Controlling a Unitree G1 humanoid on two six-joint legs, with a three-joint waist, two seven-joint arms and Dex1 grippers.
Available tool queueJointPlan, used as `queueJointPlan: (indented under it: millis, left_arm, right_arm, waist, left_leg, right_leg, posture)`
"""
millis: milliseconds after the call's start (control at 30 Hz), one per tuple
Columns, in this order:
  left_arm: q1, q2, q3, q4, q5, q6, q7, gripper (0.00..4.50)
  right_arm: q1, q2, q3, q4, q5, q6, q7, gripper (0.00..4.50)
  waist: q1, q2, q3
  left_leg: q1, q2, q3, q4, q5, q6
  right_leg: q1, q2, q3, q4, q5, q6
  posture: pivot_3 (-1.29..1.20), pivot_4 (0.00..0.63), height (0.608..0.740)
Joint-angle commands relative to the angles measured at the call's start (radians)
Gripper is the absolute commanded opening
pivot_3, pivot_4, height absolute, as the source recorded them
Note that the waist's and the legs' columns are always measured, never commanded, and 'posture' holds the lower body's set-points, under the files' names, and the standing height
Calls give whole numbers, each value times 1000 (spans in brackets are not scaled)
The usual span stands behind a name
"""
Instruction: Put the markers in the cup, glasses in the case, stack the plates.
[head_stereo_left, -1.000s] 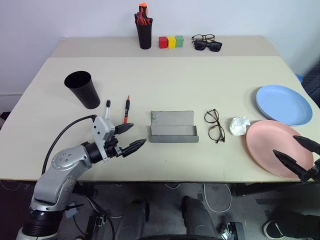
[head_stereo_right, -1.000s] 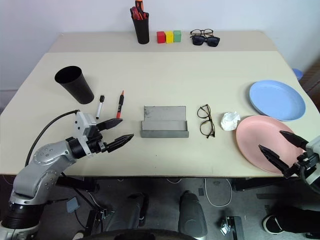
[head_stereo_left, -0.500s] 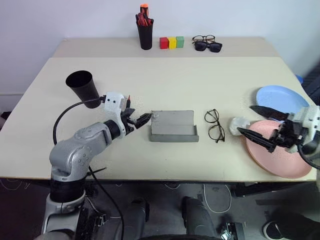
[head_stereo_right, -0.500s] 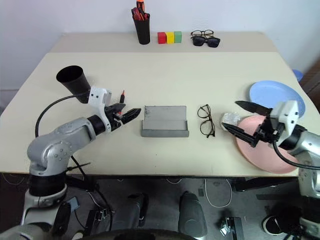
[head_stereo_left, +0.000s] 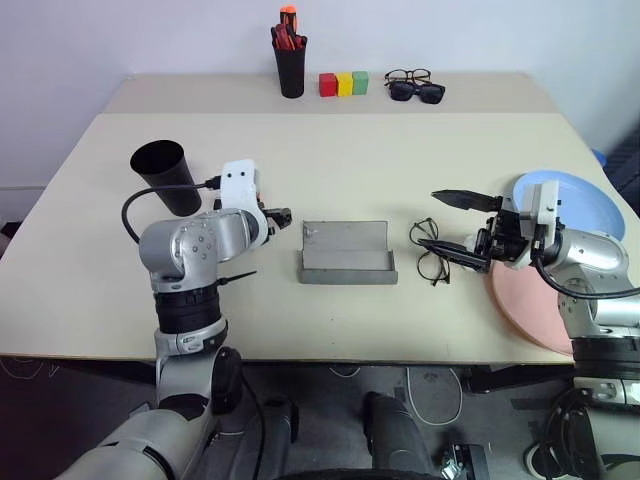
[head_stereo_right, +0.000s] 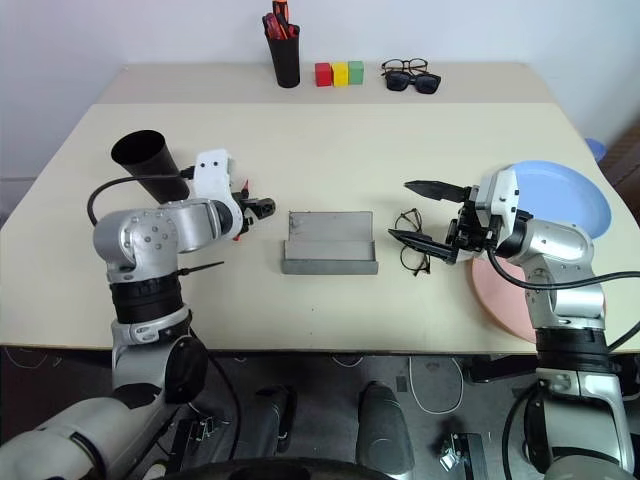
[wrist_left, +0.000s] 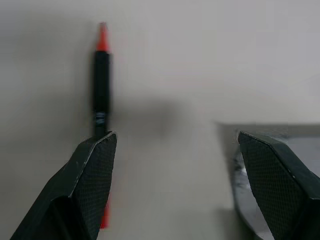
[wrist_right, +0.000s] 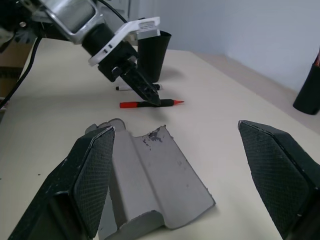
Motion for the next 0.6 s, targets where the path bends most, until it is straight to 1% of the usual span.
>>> queueJointPlan:
  millis: [33,233,367,533,600]
  left_arm:
    - [-74,23,63,46,49,20,13,3950]
    - [-182,61,64,254,117,-48,8,3950]
    - [-234,62,44,377,160,-85,11,3950]
    - [-281,63,38,575,192,-168,0,3950]
    - [-302,64,59,632,201,-189,19,3412]
  right_arm:
    - [-21,10,-8,8,-2,-31,6,4007]
    - [-12,18,-6,11,-10,-48,0,4007]
    - [1,21,-11,-1,-11,-49,-12,4007]
    - [40,16,-28,-33,-10,-48,-33,4007]
    - [53,14,-33,-47,-8,-48,-42,4048]
  waist:
    - [-1,0,0]
    - [-1,0,0]
    - [0,0,0]
    - [0,0,0]
    - [-1,0,0]
  left_leg:
    - [0,0,0,0,0,0]
    - [0,0,0,0,1,-2]
    - [0,0,0,0,1,-2]
    - [0,0,0,0,1,-3]
    - [0,0,0,0,1,-3]
  right_leg:
    - [0,0,0,0,0,0]
    - [0,0,0,0,0,1]
    - [0,0,0,0,0,3]
    - [0,0,0,0,1,1]
    - [0,0,0,0,1,1]
  posture:
    - [0,150,740]
    - [0,150,740]
    - [0,150,740]
    - [0,150,740]
    - [0,150,740]
